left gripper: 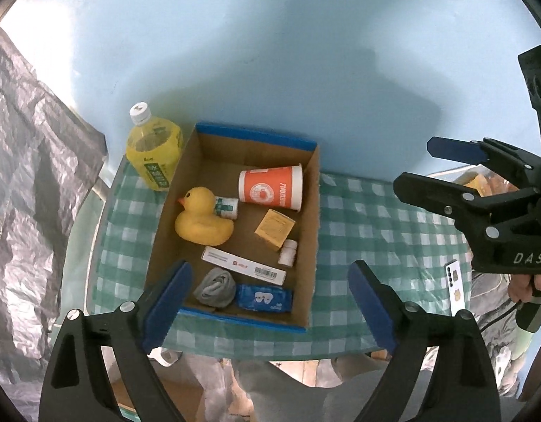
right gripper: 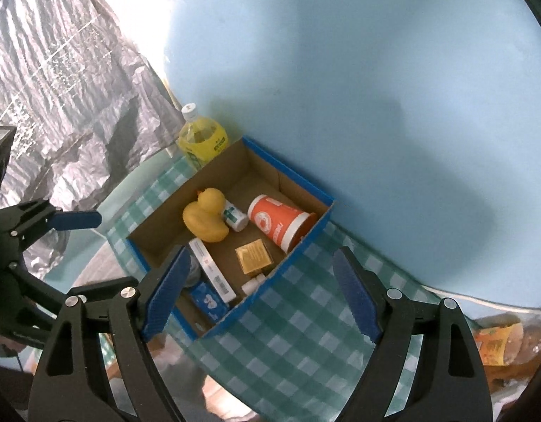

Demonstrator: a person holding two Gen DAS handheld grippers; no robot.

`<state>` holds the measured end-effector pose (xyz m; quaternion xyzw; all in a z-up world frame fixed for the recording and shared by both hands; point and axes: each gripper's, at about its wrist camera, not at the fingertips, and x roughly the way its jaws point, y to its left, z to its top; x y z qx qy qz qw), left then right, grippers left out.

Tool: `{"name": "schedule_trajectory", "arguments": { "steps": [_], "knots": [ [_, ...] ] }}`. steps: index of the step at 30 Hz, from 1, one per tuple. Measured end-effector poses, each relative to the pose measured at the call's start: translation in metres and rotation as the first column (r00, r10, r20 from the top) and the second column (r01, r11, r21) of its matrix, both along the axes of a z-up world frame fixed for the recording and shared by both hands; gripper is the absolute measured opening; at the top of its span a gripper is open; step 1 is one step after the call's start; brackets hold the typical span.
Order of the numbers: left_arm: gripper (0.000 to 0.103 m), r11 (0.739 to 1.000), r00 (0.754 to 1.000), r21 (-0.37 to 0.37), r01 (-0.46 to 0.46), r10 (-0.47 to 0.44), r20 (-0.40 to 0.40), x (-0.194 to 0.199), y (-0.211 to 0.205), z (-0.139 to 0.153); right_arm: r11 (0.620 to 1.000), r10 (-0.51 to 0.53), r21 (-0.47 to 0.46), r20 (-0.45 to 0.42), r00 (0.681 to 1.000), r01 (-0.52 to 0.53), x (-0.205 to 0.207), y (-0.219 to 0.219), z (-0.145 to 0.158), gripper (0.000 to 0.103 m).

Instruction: Organize objects

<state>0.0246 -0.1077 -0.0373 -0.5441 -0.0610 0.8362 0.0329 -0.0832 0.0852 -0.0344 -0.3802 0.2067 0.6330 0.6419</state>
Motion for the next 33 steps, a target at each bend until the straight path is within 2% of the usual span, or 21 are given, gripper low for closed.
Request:
{"name": "schedule_trajectory", "arguments": {
  "steps": [9,12,22,33],
  "knots": [
    [0.094,0.999,0.999,-0.006,0.035,-0.035,0.013,0.005,0.01,0.008,1.0,-0.023,0.001,0.018,1.0,0.022,0.006,-0.017,0.003,0.084],
    [0.102,0.999,0.999,-0.008,0.049,-0.049,-0.002,0.007,0.012,0.015,1.0,-0.027,0.003,0.007,1.0,0.027,0.007,-0.021,0.005,0.084],
    [0.102,0.996,0.997,-0.043,0.072,-0.072,-0.004,0.004,0.012,0.022,0.999,-0.052,0.014,-0.021,0.998,0.052,0.013,-0.027,0.009,0.084],
    [0.102,0.99,0.995,-0.097,0.102,-0.102,0.009,0.005,0.022,0.017,0.998,-0.06,-0.002,-0.004,0.998,0.06,0.02,-0.03,0.007,0.084]
  ]
}}
